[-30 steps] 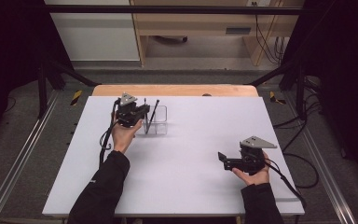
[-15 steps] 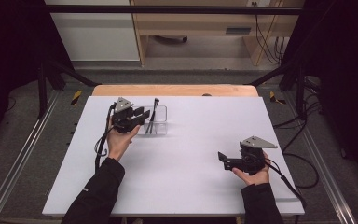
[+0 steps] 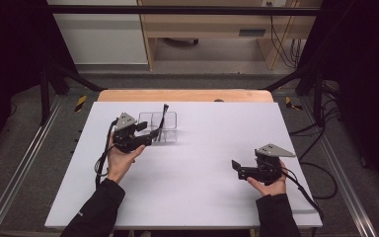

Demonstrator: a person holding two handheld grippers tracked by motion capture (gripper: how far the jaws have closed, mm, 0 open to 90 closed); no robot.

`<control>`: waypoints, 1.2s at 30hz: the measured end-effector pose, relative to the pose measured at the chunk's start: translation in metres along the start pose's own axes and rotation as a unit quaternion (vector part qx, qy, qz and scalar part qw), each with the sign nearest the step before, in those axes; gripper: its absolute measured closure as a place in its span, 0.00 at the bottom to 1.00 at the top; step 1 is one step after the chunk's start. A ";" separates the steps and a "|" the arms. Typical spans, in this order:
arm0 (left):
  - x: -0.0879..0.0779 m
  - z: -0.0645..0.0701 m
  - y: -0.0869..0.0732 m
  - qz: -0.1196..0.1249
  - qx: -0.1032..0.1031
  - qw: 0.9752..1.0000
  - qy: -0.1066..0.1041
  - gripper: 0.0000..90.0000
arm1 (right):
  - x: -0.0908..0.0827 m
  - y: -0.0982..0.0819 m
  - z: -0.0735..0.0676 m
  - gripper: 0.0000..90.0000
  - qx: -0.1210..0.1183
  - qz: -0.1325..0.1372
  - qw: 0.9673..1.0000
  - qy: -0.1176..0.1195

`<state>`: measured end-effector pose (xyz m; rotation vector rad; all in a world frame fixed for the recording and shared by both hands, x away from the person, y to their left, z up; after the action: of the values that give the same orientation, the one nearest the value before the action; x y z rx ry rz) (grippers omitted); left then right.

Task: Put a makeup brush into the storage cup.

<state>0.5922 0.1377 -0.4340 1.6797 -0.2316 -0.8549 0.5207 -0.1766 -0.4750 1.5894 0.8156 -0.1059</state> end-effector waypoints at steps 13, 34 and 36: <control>-0.022 0.007 -0.022 -0.013 0.012 1.000 -0.001 0.29 | -0.003 0.002 0.000 0.05 0.004 0.006 1.000 0.001; -0.049 0.008 -0.064 -0.046 0.003 0.999 0.009 0.11 | -0.005 0.001 0.003 0.06 0.003 0.005 1.000 0.002; -0.050 0.008 -0.068 -0.048 0.002 0.999 0.009 0.11 | -0.006 0.000 0.003 0.06 0.007 0.006 1.000 0.002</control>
<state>0.5325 0.1807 -0.4757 1.7120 -0.1414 -0.9113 0.5174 -0.1824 -0.4722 1.6071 0.8104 -0.1007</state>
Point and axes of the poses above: each handheld gripper's, and its own axes: x roughly forward along the jaws, y roughly out of its top, z roughly to its right, the point moved 10 cm from there along x, roughly forward along the jaws, and after that the axes turned 8 degrees about x, right-handed, at the moved point
